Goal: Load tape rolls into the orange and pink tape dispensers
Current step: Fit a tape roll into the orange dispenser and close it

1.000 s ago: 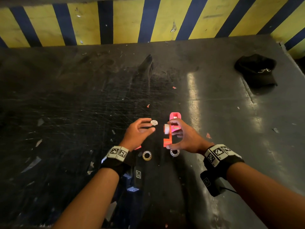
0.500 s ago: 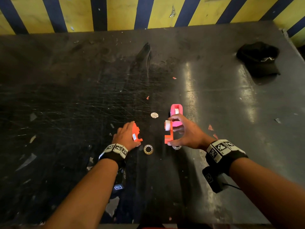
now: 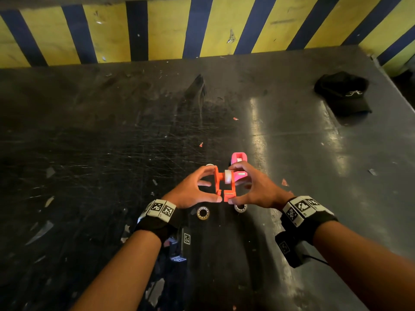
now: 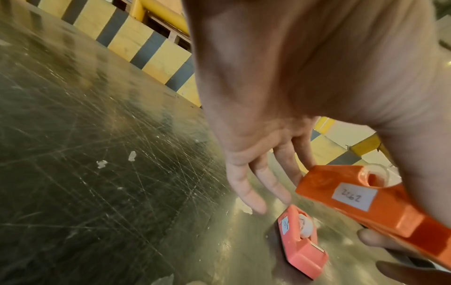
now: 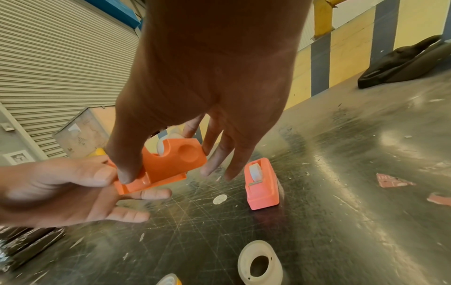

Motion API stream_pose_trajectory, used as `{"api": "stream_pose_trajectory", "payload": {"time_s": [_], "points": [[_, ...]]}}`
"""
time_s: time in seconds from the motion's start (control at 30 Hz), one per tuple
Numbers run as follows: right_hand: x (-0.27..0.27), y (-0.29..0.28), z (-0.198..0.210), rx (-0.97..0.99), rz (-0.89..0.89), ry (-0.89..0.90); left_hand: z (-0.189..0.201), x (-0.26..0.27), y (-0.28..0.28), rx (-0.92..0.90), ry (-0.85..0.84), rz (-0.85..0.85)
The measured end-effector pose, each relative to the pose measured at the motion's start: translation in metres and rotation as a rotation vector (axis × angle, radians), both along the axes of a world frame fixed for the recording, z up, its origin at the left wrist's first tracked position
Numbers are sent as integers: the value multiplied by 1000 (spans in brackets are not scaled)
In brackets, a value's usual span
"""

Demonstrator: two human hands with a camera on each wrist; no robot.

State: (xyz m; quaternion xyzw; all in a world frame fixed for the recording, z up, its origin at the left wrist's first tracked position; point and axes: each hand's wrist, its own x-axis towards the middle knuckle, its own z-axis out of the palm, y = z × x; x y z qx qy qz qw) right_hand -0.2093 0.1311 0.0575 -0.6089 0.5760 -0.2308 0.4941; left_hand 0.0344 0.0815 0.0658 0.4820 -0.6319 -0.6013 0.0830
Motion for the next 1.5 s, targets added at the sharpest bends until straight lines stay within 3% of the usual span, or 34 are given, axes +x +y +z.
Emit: {"api": "stream_pose_trajectory", "payload": {"time_s": [0.67, 1.0, 1.5], "points": [[-6, 1, 11, 50, 22, -90, 19, -8, 7, 60, 73, -45], [-7, -1, 14, 119, -38, -164, 30, -15, 4, 166, 25, -69], [-2, 10, 8, 176, -124, -178, 31, -22, 5, 155, 38, -4]]}}
